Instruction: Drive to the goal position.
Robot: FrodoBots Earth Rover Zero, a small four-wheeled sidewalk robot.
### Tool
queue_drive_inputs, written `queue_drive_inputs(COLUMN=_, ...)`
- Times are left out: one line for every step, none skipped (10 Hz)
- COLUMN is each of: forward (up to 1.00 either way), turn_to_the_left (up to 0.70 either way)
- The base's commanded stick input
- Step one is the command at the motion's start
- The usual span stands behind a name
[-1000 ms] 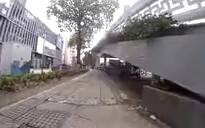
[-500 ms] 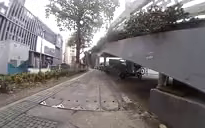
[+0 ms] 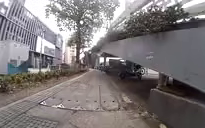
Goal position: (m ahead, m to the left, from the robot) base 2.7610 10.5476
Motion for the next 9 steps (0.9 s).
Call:
queue_drive_inputs(forward=0.45, turn_to_the_left=0.0)
queue_drive_inputs(forward=0.45, turn_to_the_left=0.0)
queue_drive_inputs(forward=0.49, turn_to_the_left=0.0)
queue_drive_inputs(forward=0.61, turn_to_the_left=0.0)
queue_drive_inputs(forward=0.7, turn_to_the_left=0.0)
queue_drive_inputs(forward=0.7, turn_to_the_left=0.0)
queue_drive_inputs(forward=0.7, turn_to_the_left=0.0)
queue_drive_inputs(forward=0.7, turn_to_the_left=0.0)
queue_drive_inputs(forward=0.7, turn_to_the_left=0.0)
